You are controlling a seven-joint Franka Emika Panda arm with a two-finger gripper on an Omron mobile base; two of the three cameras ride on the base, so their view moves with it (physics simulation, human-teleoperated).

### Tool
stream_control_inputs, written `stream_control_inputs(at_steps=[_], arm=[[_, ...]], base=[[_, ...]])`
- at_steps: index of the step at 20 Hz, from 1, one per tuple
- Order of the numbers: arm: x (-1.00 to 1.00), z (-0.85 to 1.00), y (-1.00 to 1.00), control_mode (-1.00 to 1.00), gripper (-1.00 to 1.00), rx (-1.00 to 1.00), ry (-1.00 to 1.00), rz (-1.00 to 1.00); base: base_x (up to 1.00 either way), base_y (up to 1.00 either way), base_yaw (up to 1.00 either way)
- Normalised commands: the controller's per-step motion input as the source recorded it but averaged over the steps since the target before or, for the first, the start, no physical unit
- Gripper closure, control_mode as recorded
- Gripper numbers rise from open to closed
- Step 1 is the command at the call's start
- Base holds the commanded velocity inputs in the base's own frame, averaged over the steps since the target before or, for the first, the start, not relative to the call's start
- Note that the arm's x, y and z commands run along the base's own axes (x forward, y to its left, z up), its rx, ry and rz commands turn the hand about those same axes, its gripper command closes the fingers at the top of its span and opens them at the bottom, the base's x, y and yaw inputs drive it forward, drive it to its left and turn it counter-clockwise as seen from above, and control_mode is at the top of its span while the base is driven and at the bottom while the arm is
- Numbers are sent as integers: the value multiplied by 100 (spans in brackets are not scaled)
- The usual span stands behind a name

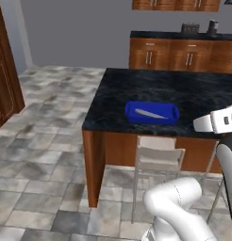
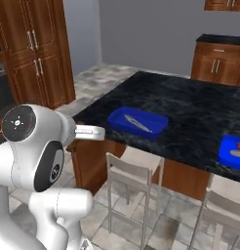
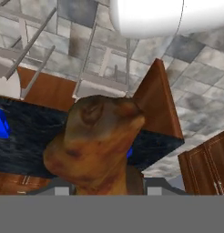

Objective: Gather the bell pepper and corn from the fridge and place them on a tray on the dining counter. Then gather the chicken drumsticks from the fridge and place them on the other tray.

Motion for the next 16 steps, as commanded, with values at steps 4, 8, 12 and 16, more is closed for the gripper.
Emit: stream_control_inputs(at_steps=[4, 8, 12, 16], arm=[[0, 0, 0, 100, 100, 0, 0, 0], [0, 0, 0, 100, 100, 0, 0, 0], [0, 0, 0, 100, 100, 0, 0, 0], [0, 0, 0, 100, 100, 0, 0, 0]], base=[[62, 12, -36], [74, 9, -34], [83, 14, -33], [90, 24, -37]])
